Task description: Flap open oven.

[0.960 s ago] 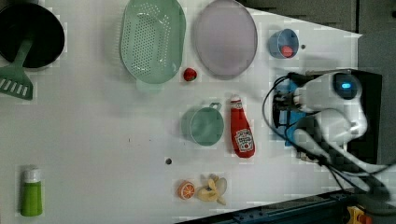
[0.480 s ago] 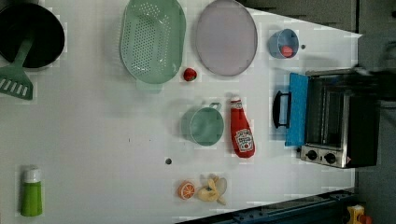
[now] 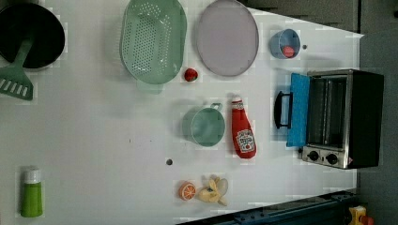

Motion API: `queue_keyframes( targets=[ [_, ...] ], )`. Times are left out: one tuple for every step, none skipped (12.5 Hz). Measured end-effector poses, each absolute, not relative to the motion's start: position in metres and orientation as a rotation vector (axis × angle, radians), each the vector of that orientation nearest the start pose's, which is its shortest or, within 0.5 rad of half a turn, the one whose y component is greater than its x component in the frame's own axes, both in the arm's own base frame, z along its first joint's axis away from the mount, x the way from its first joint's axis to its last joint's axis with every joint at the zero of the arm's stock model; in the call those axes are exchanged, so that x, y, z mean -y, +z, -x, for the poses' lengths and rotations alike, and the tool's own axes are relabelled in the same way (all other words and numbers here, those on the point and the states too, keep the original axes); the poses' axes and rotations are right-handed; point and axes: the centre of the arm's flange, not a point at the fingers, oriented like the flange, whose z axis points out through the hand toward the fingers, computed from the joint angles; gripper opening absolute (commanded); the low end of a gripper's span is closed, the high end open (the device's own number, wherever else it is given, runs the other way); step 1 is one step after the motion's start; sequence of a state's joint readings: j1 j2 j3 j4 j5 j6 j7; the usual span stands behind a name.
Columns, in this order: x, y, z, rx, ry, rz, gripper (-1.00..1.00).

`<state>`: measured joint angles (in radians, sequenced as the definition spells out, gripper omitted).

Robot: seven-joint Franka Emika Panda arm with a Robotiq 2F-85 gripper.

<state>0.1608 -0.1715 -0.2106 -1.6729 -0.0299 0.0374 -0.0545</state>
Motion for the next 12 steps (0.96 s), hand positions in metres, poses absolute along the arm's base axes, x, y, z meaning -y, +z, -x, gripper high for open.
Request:
queue_keyframes(
  targets=[
    [0.041,0.667,-0.505,-1.256,-0.138,2.838,-0.65],
    [0.04,0.66,-0.508,-1.312,-0.101,2.818,-0.65],
    [0.039,0.651,-0.512,-1.355,-0.07,2.801,-0.65],
    [0.037,0.642,-0.518,-1.382,-0.051,2.799,-0.65],
    [0.034,0.632,-0.524,-1.393,-0.027,2.806,-0.65],
    [0.031,0.622,-0.529,-1.403,-0.003,2.818,-0.65],
    [0.028,0.612,-0.533,-1.412,0.022,2.826,-0.65],
    [0.025,0.604,-0.535,-1.422,0.046,2.832,-0.65],
    [0.022,0.595,-0.536,-1.427,0.069,2.84,-0.65],
    [0.019,0.589,-0.538,-1.425,0.08,2.847,-0.65],
    [0.016,0.587,-0.538,-1.418,0.083,2.853,-0.65],
    [0.013,0.587,-0.537,-1.409,0.087,2.853,-0.65]
  ],
)
